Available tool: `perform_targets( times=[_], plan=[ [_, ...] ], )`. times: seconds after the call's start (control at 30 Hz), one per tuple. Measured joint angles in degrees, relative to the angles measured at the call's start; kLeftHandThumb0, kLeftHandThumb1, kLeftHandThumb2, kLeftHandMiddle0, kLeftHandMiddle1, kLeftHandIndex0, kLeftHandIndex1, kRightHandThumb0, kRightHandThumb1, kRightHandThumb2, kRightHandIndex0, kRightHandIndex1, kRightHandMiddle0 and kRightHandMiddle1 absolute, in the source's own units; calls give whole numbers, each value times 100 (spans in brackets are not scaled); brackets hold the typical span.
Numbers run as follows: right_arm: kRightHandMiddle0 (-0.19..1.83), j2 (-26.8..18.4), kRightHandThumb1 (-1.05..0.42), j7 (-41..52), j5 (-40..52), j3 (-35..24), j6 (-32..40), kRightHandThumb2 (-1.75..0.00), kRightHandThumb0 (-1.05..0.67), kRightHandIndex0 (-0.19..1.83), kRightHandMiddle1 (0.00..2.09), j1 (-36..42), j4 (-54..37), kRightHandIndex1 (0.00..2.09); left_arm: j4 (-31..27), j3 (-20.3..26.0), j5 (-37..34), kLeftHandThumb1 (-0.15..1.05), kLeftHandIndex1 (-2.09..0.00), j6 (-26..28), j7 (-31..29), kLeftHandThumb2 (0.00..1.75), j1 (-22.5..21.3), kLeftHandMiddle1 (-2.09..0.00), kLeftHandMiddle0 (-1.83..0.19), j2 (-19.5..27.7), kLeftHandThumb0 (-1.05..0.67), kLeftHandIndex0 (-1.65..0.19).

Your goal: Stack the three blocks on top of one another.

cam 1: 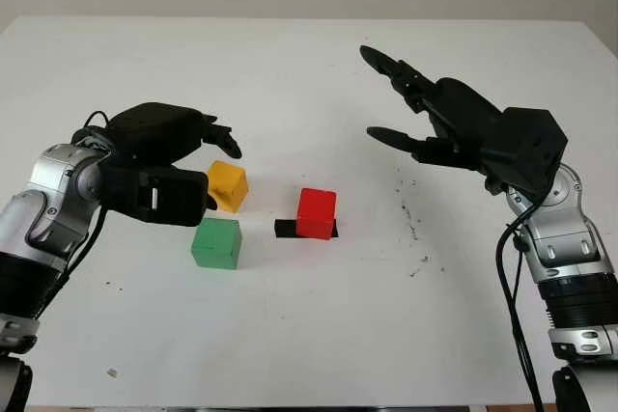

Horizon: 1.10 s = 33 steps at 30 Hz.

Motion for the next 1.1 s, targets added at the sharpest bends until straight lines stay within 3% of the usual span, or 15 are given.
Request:
perform_targets(
  times=[0.5, 0.83, 1.1],
  plan=[
    [5, -11, -105, 23, -25, 0, -30, -27, -78, -13, 6, 0, 6, 5, 213, -42, -167, 93, -110, -248, 11, 7, 15, -8, -42, -48, -33, -47],
    [4, -11, -105, 23, -25, 0, 21, -23, -74, -15, 5, 0, 7, 5, 500, -6, -751, 100, -121, -494, -129, 6, 13, -5, -41, -59, -28, -38],
    [4, -10, -105, 80, 9, -1, 35, -17, -72, -16, 5, 0, 8, 5, 540, 336, -1859, 103, -135, 97, -839, 5, -54, -4, -34, -197, -34, -32]
  ],
)
